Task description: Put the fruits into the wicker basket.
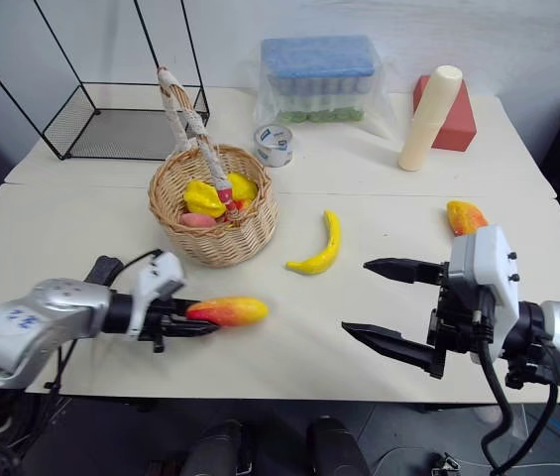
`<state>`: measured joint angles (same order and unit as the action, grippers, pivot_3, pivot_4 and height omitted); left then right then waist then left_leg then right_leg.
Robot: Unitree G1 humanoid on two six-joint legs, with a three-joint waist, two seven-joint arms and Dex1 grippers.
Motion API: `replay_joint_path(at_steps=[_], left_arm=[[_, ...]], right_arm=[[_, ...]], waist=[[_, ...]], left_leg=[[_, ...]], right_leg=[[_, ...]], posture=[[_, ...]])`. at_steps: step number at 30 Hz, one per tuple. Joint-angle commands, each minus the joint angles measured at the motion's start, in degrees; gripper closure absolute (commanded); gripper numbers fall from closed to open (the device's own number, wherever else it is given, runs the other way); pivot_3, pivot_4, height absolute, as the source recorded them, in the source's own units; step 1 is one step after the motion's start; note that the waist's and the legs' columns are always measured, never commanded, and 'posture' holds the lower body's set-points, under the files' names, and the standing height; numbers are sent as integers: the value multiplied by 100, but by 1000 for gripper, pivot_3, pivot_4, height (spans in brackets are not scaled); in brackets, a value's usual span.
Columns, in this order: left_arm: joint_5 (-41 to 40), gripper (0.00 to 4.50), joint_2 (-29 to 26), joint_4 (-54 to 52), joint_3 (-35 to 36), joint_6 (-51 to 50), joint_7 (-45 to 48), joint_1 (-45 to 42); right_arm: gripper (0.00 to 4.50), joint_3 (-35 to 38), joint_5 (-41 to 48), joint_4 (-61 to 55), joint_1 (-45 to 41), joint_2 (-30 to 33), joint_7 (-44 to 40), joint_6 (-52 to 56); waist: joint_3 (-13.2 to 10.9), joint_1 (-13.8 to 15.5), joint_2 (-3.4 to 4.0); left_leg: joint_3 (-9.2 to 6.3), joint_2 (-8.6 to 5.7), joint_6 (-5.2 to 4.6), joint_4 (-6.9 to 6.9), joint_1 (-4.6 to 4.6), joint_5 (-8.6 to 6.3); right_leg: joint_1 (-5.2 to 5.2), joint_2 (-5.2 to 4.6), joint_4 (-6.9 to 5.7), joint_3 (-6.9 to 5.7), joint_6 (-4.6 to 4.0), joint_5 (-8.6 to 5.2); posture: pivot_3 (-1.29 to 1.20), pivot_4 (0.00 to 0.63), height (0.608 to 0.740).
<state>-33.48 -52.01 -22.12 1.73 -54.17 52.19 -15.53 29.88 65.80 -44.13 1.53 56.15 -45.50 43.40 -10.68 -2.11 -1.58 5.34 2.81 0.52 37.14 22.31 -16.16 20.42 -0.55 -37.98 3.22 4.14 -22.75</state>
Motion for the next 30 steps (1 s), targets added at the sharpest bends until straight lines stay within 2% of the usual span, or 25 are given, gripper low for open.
replay_joint_path(at_steps=[1,4,7,11,18,23,26,30], left_arm=[[-743,2943,-134,281,1453,71,444,93],[-970,2943,-271,843,2109,46,551,-52],[-867,2943,-426,1319,2149,116,524,-352],[-312,2943,-548,2126,1698,323,206,-1124],[293,2943,685,3017,664,41,-1079,-3493],[948,2943,688,3197,-258,208,-875,-3754],[1049,1971,735,3357,-297,338,-798,-3762],[918,786,762,3315,28,417,-779,-3759]], right_arm=[[0,3,14,37,-117,50,-36,-130],[0,-95,-57,111,-187,28,-66,-165],[0,-226,-144,181,-278,13,-86,-224],[0,-384,-244,297,-490,-26,-57,-271],[0,-558,-397,367,-592,-104,-33,-355],[0,-598,-460,346,-641,-199,85,-396],[0,-631,-578,313,-597,-262,205,-417],[0,-574,-705,308,-494,-349,442,-404]], waist=[[0,9,0],[0,25,-1],[0,43,-1],[-3,43,-6],[-1,100,-14],[-1,-17,-14],[-1,-21,-14],[-1,13,-14]], left_leg=[[0,-1,-1,1,0,0],[-1,-2,-3,1,0,-2],[-1,-6,-6,1,0,-4],[-1,-7,-9,1,1,-5],[-4,-8,-13,21,22,-8],[14,-8,-9,12,20,-8],[12,1,6,6,25,1],[10,0,13,39,62,7]], right_leg=[[-1,-2,0,0,0,0],[-2,-5,2,-2,0,0],[-3,-10,3,-2,0,0],[0,-12,3,-4,0,0],[8,-11,-3,-11,7,4],[25,-4,-7,12,11,6],[50,5,-28,14,5,3],[95,3,-81,14,-1,-1]], posture=[[0,150,740],[0,150,740],[0,150,740],[0,150,740],[0,150,740],[0,150,740],[0,150,740],[0,150,740]])
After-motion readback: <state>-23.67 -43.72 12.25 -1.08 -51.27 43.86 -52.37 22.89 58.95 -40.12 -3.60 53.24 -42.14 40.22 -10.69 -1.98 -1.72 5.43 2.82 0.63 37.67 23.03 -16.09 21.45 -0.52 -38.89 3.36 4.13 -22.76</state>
